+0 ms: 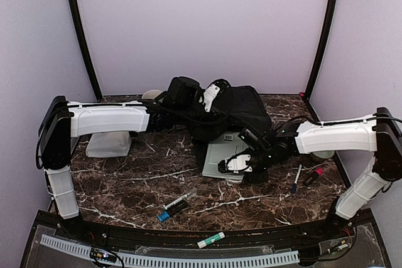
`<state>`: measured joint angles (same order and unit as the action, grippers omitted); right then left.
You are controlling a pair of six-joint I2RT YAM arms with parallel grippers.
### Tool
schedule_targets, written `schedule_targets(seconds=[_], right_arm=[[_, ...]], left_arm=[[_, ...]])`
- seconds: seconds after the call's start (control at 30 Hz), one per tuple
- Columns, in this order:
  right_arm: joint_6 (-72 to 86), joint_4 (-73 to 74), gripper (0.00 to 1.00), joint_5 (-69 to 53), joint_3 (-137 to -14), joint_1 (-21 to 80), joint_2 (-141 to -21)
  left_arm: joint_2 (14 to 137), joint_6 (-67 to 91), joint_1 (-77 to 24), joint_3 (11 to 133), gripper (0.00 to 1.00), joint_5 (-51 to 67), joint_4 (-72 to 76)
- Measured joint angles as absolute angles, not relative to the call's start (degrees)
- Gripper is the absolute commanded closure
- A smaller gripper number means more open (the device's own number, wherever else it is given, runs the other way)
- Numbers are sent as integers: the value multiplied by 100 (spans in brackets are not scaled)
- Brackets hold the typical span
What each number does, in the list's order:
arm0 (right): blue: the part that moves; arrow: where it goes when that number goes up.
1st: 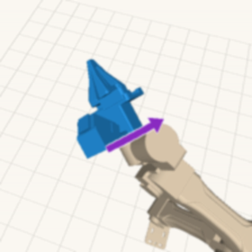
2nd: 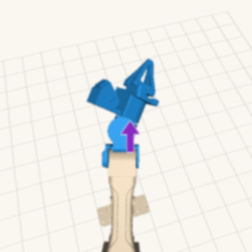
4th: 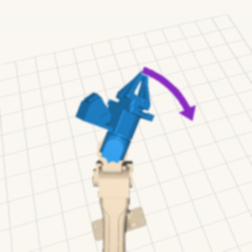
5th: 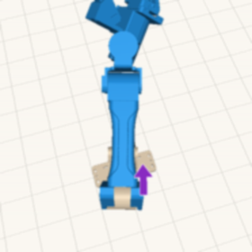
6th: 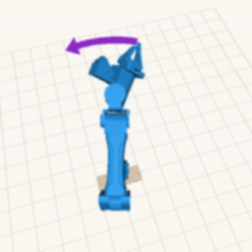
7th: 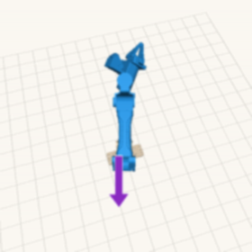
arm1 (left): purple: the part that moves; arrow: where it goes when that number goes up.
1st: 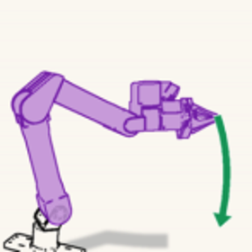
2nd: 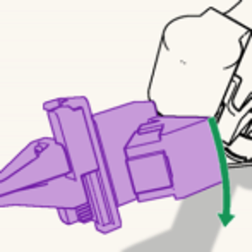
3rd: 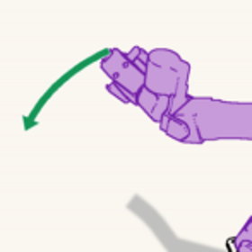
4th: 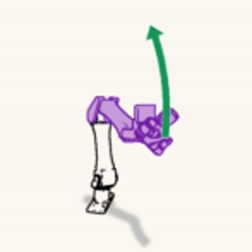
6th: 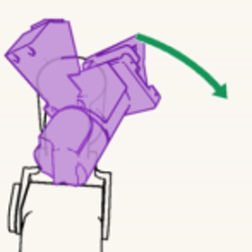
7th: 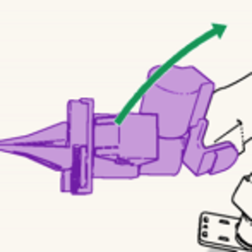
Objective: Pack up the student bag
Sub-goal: Place the book in the student bag.
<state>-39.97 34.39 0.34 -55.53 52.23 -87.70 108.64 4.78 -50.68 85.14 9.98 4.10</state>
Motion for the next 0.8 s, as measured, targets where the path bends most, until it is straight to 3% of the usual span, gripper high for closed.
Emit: schedule_targets(seconds=[0.13, 0.5, 0.8], right_arm=[[-3981, 3041, 43, 292, -5642, 5225, -9083], [-3968, 1715, 58, 1494, -5666, 5238, -9732], [-3975, 585, 56, 2613, -5658, 5131, -10106]], left_arm=[[10864, 478, -5068, 8517, 100, 1026, 392], [10864, 478, -5052, 8720, 100, 1076, 145], [10864, 497, -5039, 8816, 100, 1142, -19]])
